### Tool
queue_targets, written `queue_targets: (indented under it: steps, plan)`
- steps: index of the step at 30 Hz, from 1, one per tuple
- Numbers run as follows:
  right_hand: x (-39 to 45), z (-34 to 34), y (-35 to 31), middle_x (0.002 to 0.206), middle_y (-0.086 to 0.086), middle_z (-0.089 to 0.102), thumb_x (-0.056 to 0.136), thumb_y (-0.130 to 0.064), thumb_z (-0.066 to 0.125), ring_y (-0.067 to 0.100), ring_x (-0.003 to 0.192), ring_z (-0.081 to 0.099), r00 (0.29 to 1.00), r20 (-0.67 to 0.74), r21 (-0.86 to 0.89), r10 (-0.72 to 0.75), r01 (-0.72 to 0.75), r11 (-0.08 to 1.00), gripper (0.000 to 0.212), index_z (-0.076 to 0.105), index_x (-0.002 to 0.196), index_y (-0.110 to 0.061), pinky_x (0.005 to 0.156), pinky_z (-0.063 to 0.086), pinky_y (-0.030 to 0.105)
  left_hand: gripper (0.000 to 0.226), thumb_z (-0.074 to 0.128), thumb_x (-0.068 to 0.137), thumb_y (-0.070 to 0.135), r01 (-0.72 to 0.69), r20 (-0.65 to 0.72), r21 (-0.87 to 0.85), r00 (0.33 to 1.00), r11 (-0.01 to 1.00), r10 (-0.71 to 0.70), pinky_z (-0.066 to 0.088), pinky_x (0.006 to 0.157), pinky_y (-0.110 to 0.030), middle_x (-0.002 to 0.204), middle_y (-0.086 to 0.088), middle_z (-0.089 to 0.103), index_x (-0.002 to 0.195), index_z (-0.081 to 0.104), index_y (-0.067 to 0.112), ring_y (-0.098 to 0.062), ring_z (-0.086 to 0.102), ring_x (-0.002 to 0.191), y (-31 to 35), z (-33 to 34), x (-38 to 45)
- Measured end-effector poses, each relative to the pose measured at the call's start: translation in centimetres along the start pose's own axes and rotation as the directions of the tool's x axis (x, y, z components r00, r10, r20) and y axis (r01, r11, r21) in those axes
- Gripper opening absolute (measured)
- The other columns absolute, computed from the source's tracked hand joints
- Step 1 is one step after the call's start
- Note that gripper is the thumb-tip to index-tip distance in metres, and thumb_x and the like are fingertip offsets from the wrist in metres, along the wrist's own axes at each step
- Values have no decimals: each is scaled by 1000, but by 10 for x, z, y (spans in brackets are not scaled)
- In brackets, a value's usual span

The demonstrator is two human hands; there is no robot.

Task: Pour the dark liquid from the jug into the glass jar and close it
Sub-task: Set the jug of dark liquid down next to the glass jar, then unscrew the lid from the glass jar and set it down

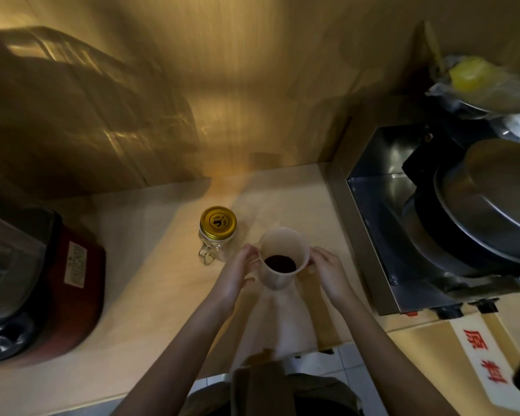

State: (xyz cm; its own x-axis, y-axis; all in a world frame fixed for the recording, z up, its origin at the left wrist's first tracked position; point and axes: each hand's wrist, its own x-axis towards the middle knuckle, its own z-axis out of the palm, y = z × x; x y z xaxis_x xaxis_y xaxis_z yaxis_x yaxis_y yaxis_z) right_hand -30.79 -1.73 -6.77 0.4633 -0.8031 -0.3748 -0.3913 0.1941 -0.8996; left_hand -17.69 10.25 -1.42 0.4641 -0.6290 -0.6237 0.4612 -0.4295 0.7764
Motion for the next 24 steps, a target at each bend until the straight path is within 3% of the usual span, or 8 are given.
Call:
queue_targets:
  steps: [6,10,13,16,18,20,22,24]
  plan:
    - [-9,2,8,77,7,61,98,-11,45,15,76,54,999,24,-19,43,-43,999,29,63,88,10,66,40,22,26,32,94,30,13,26,-53,1000,998,-12,36,93,-30,118,-1,54,102,54,20,-17,49,118,-11,0,-4]
    - [-10,3,7,73,2,63,96,-12,48,16,76,57,999,31,-67,38,-36,997,31,64,82,10,67,41,23,23,34,94,28,6,41,-70,999,998,-3,37,98,-31,117,0,55,89,56,25,-14,49,114,-14,-5,-5]
    - [-6,-3,1,72,8,66,97,-21,48,25,76,59,999,53,-251,3,11,968,38,67,70,-3,68,42,32,24,35,94,29,-2,32,-39,999,999,4,37,99,-35,115,-2,58,100,57,22,-15,53,111,-12,-14,-3]
    - [7,-8,-12,89,15,70,98,-28,41,30,86,61,1000,15,-538,-24,29,842,40,72,84,-7,76,47,36,27,38,93,25,-109,-40,110,993,988,114,44,85,-35,110,-7,63,112,55,15,-21,59,102,-4,-31,-2]
    - [15,-8,-30,93,17,69,96,-28,42,33,89,61,994,-12,-640,-110,77,764,35,69,87,-8,75,48,38,20,43,90,17,-238,-110,244,956,940,271,45,77,-34,100,-10,67,98,60,15,-22,62,90,1,-46,0]
    - [18,0,-52,94,15,69,94,-25,48,32,90,61,976,50,-661,-213,192,725,24,66,92,-9,74,49,37,16,48,86,13,-325,-170,411,891,852,422,45,72,-29,87,-8,68,88,64,16,-18,62,81,4,-58,5]
    - [18,17,-75,101,8,68,92,-24,54,26,93,61,951,147,-657,-273,300,691,21,65,106,-12,77,49,34,13,55,82,13,-327,-253,565,805,757,537,42,64,-22,80,-4,63,92,63,12,-12,57,74,2,-68,13]
    - [18,40,-93,114,4,63,90,-28,59,20,101,59,925,253,-641,-282,379,668,34,58,121,-16,84,50,34,31,66,74,16,-286,-334,631,739,721,585,41,65,-26,88,-8,60,103,57,8,-17,55,78,-4,-74,23]
